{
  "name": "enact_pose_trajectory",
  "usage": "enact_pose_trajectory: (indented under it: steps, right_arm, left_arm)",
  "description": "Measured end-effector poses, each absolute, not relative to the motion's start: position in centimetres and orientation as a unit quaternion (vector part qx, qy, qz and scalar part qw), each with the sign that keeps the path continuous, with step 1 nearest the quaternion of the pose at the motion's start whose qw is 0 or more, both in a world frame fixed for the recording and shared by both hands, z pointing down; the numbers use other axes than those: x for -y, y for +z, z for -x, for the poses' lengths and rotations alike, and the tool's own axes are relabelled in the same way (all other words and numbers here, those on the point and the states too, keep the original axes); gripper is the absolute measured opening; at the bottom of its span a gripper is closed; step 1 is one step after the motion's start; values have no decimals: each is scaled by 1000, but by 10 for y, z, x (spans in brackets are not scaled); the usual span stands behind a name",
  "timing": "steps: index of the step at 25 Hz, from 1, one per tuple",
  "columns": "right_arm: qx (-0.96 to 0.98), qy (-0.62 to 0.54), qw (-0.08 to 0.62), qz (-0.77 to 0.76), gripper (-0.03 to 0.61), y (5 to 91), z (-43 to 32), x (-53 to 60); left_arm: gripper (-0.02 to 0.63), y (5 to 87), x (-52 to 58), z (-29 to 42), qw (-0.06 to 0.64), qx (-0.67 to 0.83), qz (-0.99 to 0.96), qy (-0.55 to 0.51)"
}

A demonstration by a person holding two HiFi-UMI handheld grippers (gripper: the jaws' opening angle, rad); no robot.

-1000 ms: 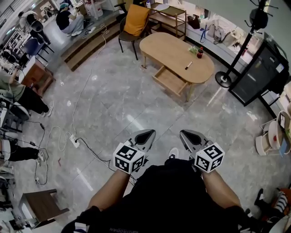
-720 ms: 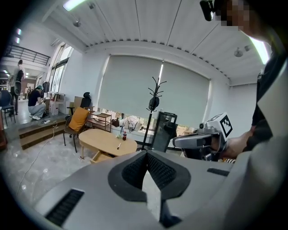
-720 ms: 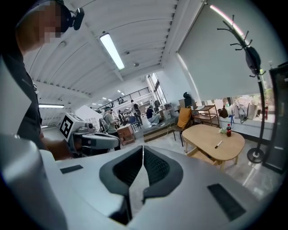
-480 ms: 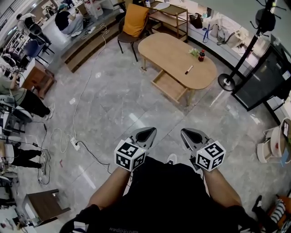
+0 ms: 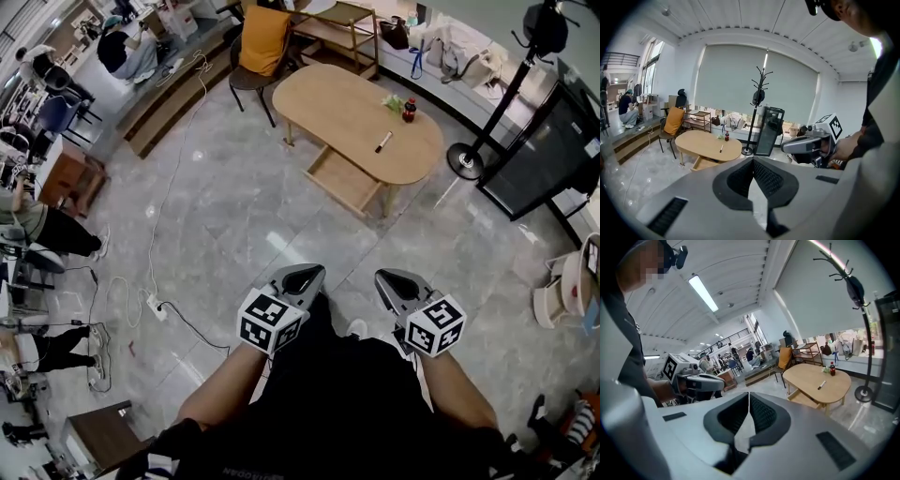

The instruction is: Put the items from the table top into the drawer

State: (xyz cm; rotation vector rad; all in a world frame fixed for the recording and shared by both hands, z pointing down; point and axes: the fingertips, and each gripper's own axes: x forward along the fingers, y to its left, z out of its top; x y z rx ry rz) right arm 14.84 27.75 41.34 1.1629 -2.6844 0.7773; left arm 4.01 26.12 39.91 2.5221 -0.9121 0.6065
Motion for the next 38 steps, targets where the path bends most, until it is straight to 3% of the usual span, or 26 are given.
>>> enact_pose_trajectory:
  steps: [10, 27, 38]
  right_arm:
    - [866, 250, 76, -427, 5, 409, -141, -180]
    - [820, 272, 95, -495, 5, 421, -64, 10]
    - [789, 303, 124, -520, 5, 479, -101, 102]
  left_arm:
    - [2, 391, -139, -50, 179, 271, -925, 199]
    - [2, 417, 46, 53, 193, 233, -928, 219]
    - [2, 446, 111, 73, 204, 256, -915, 237]
